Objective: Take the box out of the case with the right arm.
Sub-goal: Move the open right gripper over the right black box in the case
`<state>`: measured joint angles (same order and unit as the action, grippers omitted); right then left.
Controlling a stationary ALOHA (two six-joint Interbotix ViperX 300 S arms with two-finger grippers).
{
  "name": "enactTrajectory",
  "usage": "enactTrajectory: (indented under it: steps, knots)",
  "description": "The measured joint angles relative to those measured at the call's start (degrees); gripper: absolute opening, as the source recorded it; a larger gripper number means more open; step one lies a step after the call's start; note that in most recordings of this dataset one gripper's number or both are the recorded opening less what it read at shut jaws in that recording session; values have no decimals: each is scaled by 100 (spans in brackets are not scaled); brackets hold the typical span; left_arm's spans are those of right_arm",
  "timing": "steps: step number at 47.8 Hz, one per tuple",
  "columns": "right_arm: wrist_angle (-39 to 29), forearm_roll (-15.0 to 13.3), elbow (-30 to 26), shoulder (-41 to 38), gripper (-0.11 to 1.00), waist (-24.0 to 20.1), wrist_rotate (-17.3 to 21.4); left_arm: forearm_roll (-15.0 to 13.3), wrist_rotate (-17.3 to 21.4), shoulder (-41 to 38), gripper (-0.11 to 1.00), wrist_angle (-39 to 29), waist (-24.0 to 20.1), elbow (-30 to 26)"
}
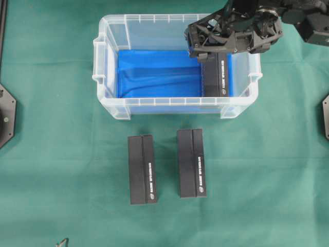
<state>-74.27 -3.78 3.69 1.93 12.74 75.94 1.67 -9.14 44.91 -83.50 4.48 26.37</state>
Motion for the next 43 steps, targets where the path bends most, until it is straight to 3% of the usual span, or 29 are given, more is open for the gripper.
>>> enactTrajectory:
  steps: [43]
  knots:
    - [0,-79,18,0,87,0,0,0,0,-9,0,0,0,0]
